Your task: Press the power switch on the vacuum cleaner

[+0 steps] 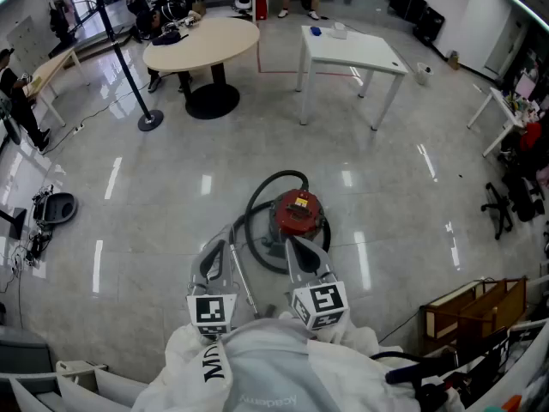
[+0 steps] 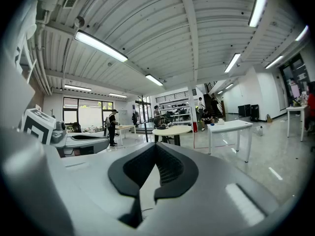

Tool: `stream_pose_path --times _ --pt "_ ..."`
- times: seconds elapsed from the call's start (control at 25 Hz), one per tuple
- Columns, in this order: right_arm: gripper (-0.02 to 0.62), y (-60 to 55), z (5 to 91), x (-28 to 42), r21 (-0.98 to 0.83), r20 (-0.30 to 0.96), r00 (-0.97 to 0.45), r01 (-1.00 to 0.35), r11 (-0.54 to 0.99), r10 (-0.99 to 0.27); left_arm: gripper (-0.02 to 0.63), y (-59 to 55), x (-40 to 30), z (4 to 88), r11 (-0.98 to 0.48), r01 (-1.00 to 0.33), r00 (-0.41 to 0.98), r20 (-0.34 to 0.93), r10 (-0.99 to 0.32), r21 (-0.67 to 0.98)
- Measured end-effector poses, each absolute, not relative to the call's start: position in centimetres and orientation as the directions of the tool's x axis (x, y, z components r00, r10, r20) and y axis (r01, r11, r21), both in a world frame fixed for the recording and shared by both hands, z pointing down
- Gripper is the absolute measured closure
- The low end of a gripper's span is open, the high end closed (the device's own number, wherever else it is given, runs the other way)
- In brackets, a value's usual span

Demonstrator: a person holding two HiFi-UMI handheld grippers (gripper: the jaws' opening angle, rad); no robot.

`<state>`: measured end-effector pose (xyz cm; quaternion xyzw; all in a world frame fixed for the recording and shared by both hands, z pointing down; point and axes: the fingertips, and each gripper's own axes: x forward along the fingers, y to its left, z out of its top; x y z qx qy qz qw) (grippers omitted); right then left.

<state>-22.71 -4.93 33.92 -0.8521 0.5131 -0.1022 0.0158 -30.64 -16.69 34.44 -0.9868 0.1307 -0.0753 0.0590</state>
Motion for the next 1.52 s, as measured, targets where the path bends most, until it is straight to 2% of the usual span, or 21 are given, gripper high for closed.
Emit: stream_pose_path --times 0.88,1.52 --pt "0.595 -4.3 34.0 -22.5 -0.16 0.148 0.457 -0.864 -0.478 -0.877 0.606 -16.1 -30.3 34.8 -0.963 -0.238 0.958 0.133 -0.254 -0.126" --pt "0.595 -1.9 34.3 -20.5 -0.177 0.139 0.423 -0.879 -0.443 -0.895 0.606 -13.5 -28.8 34.7 -0.948 -0.282 0.944 0.136 -0.302 -0.146"
